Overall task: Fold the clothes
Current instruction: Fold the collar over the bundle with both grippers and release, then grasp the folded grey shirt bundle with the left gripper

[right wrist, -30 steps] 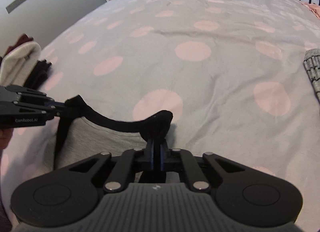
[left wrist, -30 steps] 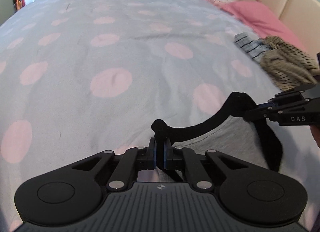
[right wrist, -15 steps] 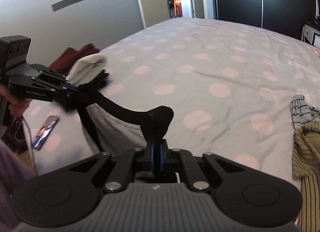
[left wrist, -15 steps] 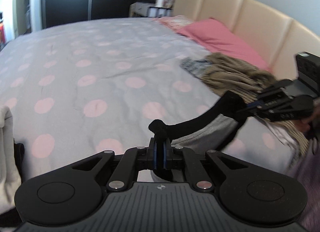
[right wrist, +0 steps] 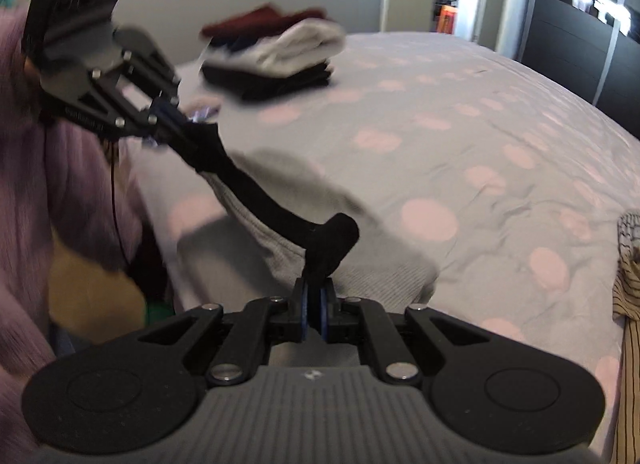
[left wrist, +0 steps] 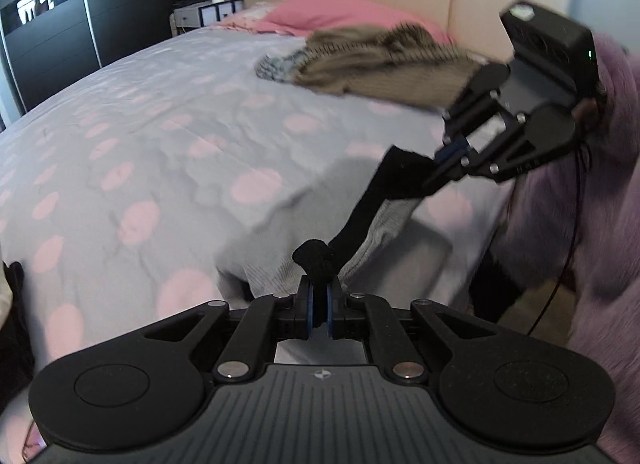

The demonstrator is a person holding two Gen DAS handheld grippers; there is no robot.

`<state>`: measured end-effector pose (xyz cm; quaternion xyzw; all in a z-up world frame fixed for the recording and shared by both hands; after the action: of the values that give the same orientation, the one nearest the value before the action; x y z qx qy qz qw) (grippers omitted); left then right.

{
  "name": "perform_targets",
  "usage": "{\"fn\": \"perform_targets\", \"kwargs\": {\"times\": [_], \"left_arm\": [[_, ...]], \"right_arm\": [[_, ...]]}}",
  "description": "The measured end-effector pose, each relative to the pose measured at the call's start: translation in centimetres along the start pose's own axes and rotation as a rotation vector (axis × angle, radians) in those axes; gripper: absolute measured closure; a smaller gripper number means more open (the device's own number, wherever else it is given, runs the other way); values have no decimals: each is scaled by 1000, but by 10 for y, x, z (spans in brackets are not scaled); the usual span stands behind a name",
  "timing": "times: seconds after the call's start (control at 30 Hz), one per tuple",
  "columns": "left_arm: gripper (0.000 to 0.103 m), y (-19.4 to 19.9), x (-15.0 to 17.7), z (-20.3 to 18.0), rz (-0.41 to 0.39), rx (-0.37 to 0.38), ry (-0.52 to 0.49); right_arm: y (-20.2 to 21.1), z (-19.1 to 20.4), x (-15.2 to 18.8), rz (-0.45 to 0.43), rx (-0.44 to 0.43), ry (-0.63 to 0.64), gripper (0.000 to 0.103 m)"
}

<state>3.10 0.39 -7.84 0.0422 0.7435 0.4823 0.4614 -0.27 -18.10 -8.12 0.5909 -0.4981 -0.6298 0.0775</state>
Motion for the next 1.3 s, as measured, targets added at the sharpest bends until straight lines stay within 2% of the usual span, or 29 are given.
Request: {"fn": "perform_targets", "kwargs": {"times": [0.1,0.23,0.4,0.53,0.63,0.73,0.83,1.07,1.13,1.2,1.3], "left_arm": [[99,-19,24,-9,27,-23,-63],[99,-35,45,-22,60,-32,-162],[98,-30,58,-25,63,-48,-185],[85,-26,64,-24,117,-60,-185],[84,-18,71,-30,145,-32,-212],[77,-8,68,-33,121,-32,-224],[77,4,53,-25,59,-20,-134],[75,1,-2,36,-127,-138,356],[80,-5,-14,42,-163,-140,426],[88,-15,-22,42,-191,-147,460],[90,-35,-23,47,-195,-146,535]], "right_arm": [[-13,15,14,37,7,97,96],[-18,26,25,52,7,159,95],[-20,41,29,77,-17,219,86],[-13,57,32,99,-68,242,75],[-5,66,33,113,-115,245,72],[5,68,30,101,-89,245,67],[13,54,23,71,-22,177,65],[6,-13,12,63,208,-214,68],[-1,-26,8,45,258,-314,85],[-11,-34,3,20,291,-378,86],[-27,-40,-2,-10,338,-450,87]]}}
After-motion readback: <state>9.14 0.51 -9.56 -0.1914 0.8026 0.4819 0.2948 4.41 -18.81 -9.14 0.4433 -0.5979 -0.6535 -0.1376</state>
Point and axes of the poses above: each gripper's, at about its wrist camera, not at the fingertips, and y roughly against the way its jaws point, z to its left, x to its underside, the point moved 6 cm from there along -y, roughly the way its jaws point, and after that the axes turned 12 degrees about y, right-handed, at the moved point
